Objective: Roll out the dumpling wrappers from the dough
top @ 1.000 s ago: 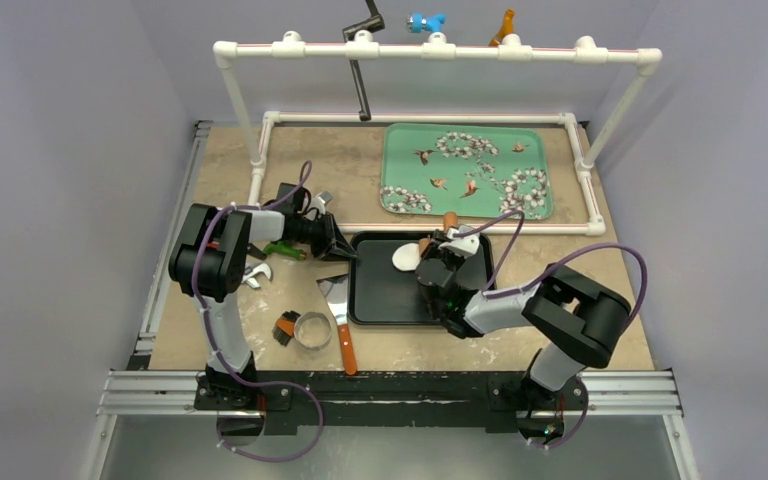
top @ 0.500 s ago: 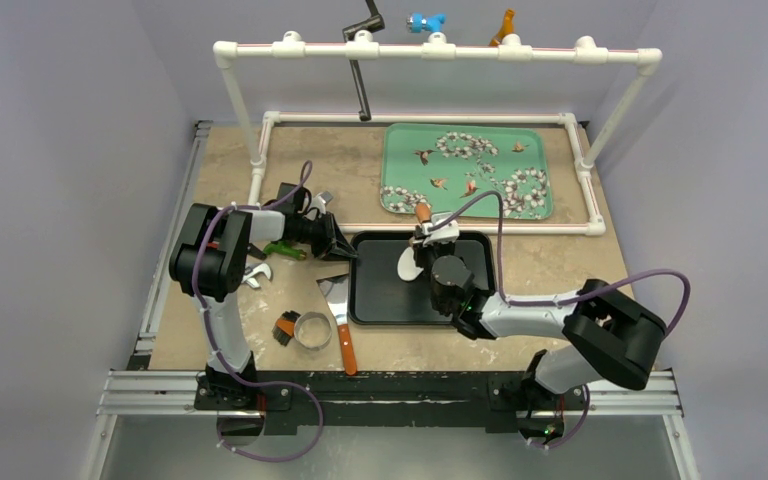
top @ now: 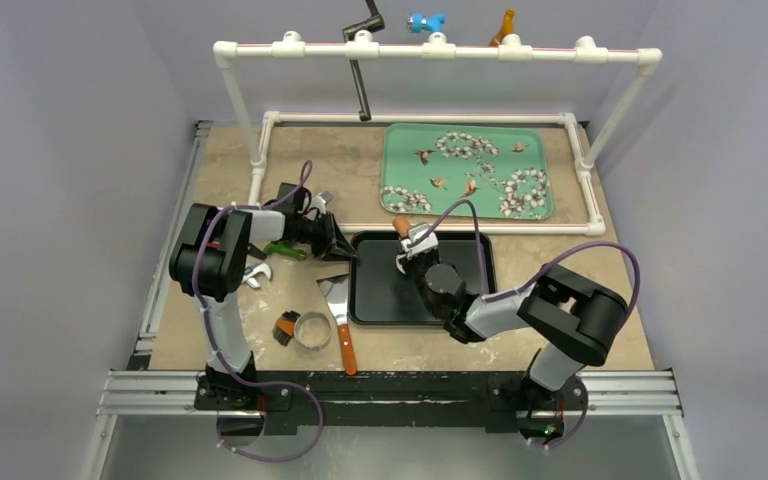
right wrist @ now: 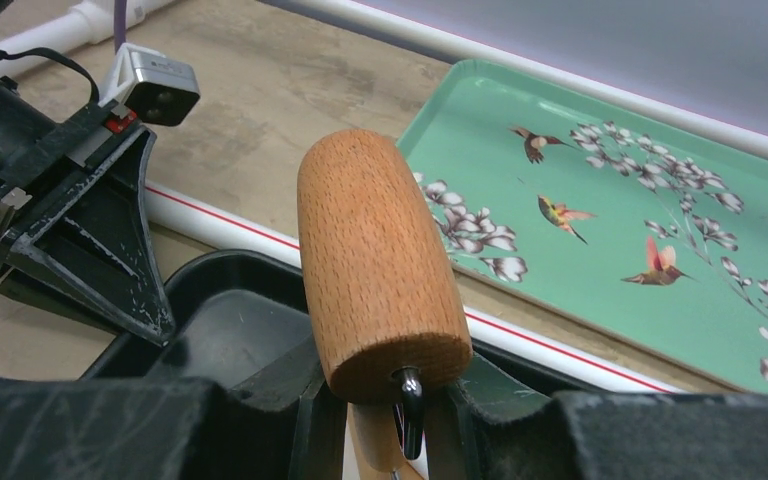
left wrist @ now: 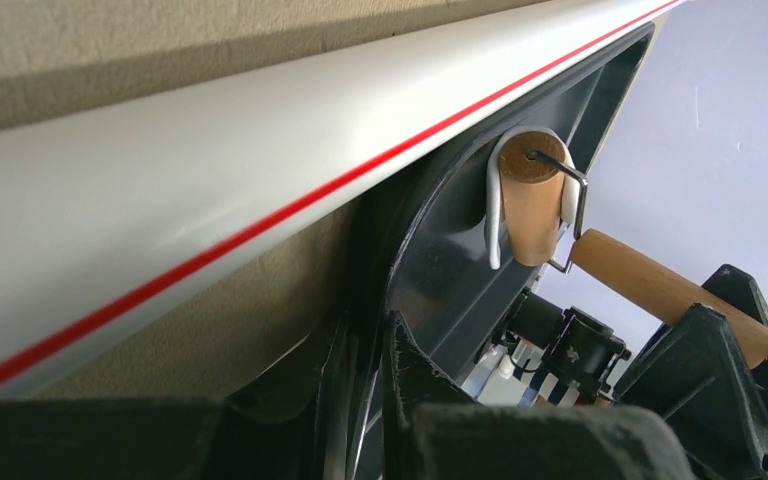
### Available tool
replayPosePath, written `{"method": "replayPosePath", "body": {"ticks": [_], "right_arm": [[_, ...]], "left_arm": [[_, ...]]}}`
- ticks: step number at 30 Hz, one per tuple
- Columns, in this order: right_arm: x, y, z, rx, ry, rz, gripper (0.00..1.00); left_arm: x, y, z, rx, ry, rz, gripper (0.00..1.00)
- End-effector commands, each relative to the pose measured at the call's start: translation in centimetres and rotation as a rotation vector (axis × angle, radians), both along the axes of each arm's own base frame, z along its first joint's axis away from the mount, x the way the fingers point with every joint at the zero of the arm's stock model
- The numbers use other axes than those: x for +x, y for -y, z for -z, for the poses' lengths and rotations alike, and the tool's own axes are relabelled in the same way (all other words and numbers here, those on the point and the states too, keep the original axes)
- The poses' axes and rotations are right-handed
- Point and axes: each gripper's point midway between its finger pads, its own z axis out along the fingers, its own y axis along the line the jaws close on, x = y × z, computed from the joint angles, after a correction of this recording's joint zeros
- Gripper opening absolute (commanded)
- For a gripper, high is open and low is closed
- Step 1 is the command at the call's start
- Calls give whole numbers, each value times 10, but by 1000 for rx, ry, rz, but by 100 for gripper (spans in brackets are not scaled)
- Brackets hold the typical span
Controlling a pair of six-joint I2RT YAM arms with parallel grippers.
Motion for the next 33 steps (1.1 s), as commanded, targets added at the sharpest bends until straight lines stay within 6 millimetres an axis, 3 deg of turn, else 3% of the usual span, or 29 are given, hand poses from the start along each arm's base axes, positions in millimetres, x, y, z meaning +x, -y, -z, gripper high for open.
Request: {"method": "replayPosePath", "body": {"ticks": [1,6,12,19,24,27,33], "right_arm": [[-6,-8,11,19,-2,-56,0],[-16,-11,21,18,-22,-111,0],[-34,-21,1,162,-37,-252,0],[-23,-18,-29,236,-62,-238,0],[-3,8,-35,332,-98,-137,0],[12,27,-22,313,-149,-24,0],[27,46,9,298,-205,69,0]], "left_arm": [[2,-24,50,173,-84,-101,0],[2,-24,50,173,-86,-101,0],[1,-24,50,172,-86,-100,0],[2,-23,50,172,-86,-100,0],[2,-23,50,171,-86,-100,0],[2,-23,49,170,-86,-99,0],[2,-23,50,169,-88,-97,0]]}}
